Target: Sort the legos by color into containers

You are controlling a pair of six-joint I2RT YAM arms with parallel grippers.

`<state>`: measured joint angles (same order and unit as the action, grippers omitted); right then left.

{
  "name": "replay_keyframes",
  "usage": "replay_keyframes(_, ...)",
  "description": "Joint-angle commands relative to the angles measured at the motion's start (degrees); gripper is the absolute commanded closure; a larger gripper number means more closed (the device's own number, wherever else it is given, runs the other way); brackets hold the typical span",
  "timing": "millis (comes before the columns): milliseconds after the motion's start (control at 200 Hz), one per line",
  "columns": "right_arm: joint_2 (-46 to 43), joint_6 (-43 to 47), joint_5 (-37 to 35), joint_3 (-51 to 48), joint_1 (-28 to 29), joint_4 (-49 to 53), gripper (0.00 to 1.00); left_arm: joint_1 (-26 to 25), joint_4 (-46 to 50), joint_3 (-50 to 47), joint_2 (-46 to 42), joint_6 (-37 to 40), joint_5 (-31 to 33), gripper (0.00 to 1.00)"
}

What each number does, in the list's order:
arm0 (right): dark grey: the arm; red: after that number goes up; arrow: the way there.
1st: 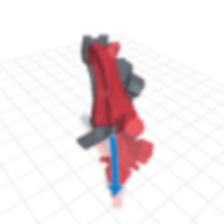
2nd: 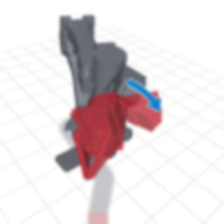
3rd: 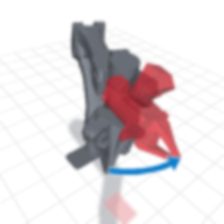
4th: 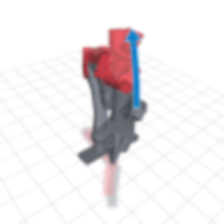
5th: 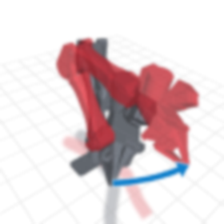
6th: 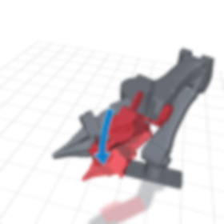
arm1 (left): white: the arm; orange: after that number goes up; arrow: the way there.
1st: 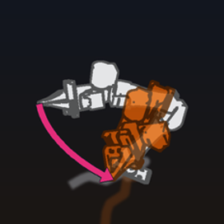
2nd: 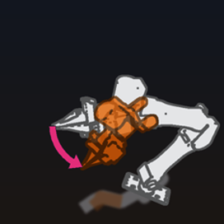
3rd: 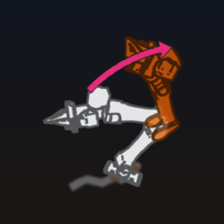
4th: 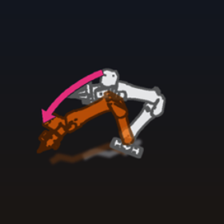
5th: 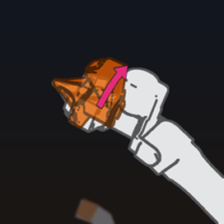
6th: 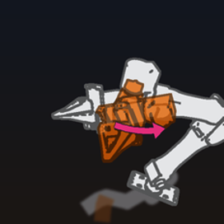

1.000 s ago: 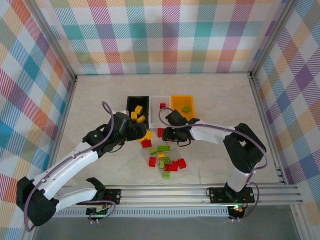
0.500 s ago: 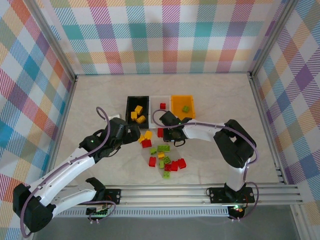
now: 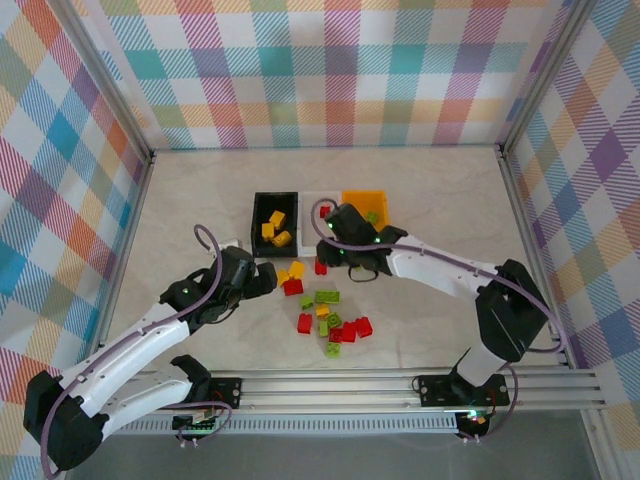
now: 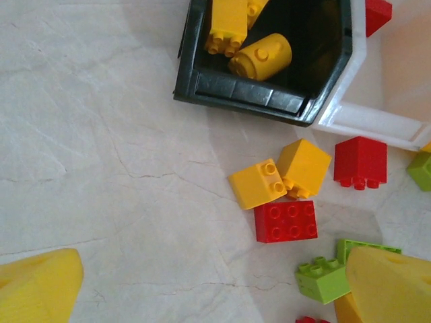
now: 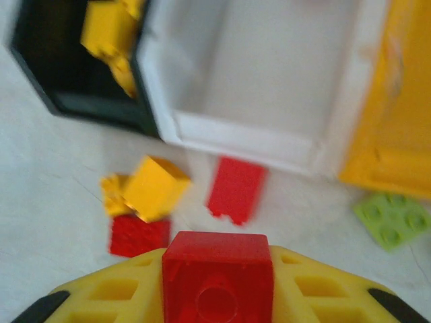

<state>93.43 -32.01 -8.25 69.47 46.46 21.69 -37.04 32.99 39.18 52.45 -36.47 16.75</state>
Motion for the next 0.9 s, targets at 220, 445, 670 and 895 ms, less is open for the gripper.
replay_keyframes(220, 17.9, 1.2, 1.0, 19.8, -5.3, 2.7, 0.56, -0.1, -0.1, -1.2, -1.2, -0.2, -3.9, 0.0)
replay_keyframes(445, 20.0, 1.2, 0.8, 25.4, -6.0, 4.7, 0.32, -0.1, 1.0, -1.0, -3.4, -0.5, -4.3, 0.0)
replay_keyframes(670, 6.7, -0.9, 2.5, 10.1, -5.3, 4.3, 0.28, -0.1, 2.2, -0.2, -4.9, -0.4, -3.6, 0.0)
replay_keyframes(895, -9.4, -3.8, 2.7, -12.3, -0.3, 11.0, 0.28, 0.0, 3.3, -1.2, -4.9, -0.9, -3.0, 0.0)
